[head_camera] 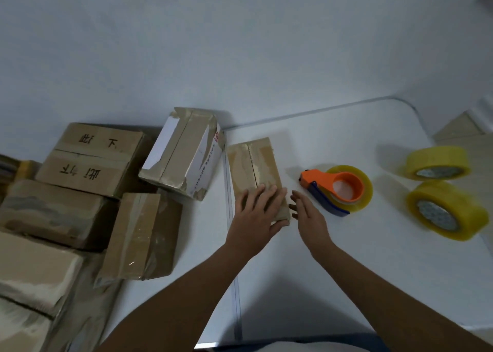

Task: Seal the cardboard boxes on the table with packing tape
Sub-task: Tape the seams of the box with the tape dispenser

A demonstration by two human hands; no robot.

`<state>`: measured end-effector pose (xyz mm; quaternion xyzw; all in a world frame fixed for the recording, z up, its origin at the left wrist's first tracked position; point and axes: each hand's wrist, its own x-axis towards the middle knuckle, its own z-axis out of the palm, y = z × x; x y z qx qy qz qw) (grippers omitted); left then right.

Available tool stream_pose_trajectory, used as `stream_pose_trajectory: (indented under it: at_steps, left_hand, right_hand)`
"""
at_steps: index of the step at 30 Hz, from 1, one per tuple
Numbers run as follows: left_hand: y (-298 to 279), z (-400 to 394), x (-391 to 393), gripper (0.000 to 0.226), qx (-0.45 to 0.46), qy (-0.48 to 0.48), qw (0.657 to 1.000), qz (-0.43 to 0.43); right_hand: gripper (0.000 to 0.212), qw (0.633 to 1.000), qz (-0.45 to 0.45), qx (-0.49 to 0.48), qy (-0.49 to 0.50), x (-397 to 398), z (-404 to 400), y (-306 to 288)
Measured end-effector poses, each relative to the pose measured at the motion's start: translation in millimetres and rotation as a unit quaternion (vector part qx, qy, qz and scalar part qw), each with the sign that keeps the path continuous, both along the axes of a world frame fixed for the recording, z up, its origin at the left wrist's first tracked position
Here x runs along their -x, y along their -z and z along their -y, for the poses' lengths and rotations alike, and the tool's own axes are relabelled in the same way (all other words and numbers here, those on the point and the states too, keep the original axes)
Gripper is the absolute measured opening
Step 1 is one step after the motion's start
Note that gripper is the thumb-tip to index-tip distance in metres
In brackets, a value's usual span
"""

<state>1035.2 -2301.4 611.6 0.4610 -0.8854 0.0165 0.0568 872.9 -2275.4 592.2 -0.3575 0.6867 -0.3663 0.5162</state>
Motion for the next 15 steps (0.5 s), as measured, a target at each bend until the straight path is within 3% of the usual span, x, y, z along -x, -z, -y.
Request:
stream_pose_trajectory:
  at_steps: [3, 9, 11, 15]
  left_hand:
    - [1.2, 0.3, 0.3, 0.063, 0.015, 0.002, 1.0, -0.014]
    - [-0.9, -1.0, 0.6, 0.062, 0.017, 0.008, 1.0, -0.022]
    - [-1.2, -0.1, -1.2, 0.063, 0.012, 0.012, 0.999, -0.03]
    - [1.6, 4.1, -8.1, 0.075, 0.017, 0.053, 0.998, -0.007]
  right_hand:
    - [0.042, 0.999, 0.032, 0.025, 0.007, -13.7, -21.4, -19.3]
    - [0.045, 0.998, 0.005, 0.06, -0.017, -33.1, -28.5, -24.5]
    - [0.048, 0.996, -0.009, 0.056, -0.074, -17.0, -29.0, -22.5]
    - [0.059, 0.963, -0.142, 0.081, -0.213, 25.8, -23.3, -16.9]
